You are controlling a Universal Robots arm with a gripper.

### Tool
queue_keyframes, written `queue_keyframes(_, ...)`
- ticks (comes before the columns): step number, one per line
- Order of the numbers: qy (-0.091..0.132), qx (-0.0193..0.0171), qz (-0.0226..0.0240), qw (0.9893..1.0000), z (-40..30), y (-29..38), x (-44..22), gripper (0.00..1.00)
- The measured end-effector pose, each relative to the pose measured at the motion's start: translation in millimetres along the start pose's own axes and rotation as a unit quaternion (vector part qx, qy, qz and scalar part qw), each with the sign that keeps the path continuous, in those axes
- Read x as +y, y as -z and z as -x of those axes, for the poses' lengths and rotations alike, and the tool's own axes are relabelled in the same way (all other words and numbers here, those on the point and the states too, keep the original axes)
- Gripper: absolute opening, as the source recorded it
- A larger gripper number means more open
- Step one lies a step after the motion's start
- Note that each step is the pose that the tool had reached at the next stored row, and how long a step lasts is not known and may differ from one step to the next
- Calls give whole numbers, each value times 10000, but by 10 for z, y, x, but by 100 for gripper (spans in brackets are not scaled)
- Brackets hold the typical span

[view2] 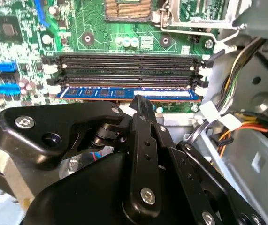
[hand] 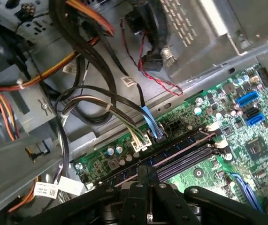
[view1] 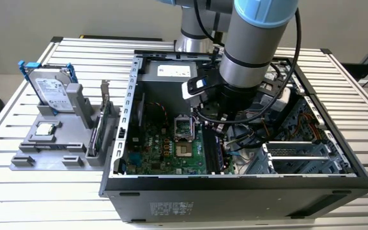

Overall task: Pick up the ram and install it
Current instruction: 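Press down the ram until it locks into place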

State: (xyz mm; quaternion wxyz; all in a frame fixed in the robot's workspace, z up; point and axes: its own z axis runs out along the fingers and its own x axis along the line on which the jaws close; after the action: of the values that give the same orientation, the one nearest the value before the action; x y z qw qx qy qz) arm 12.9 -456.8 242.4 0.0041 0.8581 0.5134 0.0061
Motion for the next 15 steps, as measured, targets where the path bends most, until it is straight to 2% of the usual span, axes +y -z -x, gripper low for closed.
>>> queue_keyframes(4, 365, 4, -2, 9993, 0, -1, 0, 0)
queue_keyframes(8, 729, 10, -4, 9973, -1, -3, 0, 0)
queue_keyframes(12, 1084, 15, -6, 9941, -1, -5, -1, 0)
queue_keyframes(15, 1354, 18, -7, 9908, -1, -6, 0, 0)
